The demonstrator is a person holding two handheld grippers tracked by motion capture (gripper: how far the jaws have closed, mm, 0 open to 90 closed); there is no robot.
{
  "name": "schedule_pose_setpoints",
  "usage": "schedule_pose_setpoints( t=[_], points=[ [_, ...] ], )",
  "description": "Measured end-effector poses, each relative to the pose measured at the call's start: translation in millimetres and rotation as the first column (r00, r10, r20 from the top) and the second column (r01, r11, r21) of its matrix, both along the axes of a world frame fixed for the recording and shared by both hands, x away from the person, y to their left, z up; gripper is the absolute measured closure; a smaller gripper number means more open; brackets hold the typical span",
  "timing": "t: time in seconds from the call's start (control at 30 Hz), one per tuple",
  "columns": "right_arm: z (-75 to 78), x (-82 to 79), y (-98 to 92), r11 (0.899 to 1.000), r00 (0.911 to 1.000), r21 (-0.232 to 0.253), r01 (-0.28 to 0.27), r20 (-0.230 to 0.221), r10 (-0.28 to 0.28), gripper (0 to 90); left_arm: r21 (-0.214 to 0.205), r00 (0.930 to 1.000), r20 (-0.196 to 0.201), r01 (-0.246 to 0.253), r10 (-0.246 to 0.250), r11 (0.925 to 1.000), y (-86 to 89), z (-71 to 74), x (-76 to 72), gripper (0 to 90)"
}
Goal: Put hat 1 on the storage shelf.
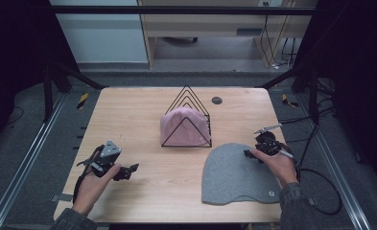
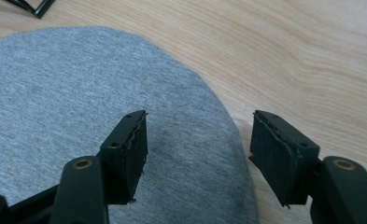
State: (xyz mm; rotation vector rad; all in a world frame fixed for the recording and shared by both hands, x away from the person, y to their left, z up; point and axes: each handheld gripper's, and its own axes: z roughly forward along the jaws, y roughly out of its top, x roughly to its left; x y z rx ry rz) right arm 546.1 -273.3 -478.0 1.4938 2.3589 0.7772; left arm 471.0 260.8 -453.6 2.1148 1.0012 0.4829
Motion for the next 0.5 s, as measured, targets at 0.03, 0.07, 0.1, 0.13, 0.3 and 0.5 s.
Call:
schedule_pose_setpoints(
  t=[0.03,0.07,0.1,0.13,0.3,0.5],
  points=[
    [-1.0,0.2,0.0,1.000,1.0000,0.006,-0.003,-0.006,0.003,36.6,-0.002,1.0000,0.001,-0.007,0.007,1.0000,1.8,0.5,0.0,9.0],
    [-2.3,0.3,1.0,1.000,0.9999,0.014,0.004,-0.011,-0.004,37.1,-0.012,0.9999,0.001,-0.014,0.014,0.9998,2.4,0.8,-0.3,9.2],
    [-3.2,0.4,1.6,1.000,0.9998,0.013,-0.002,-0.018,0.002,37.6,-0.017,0.9999,0.003,-0.014,0.014,0.9998,2.6,1.0,-0.4,9.4],
    [-3.7,0.6,3.1,1.000,0.9998,0.005,-0.002,-0.021,0.002,38.9,-0.018,0.9999,0.003,-0.013,0.013,0.9998,2.2,0.8,-0.5,9.4],
    [-3.5,-0.7,8.9,0.999,0.9996,-0.026,-0.023,-0.019,0.023,42.5,-0.018,1.0000,-0.002,-0.005,0.005,0.9998,0.2,-0.4,-0.3,9.4],
    [0.1,-6.9,12.9,0.997,0.9973,-0.054,-0.061,-0.045,0.059,67.3,-0.013,1.0000,0.002,-0.007,0.007,0.9999,-2.3,-0.5,-0.7,9.8]
  ],
)
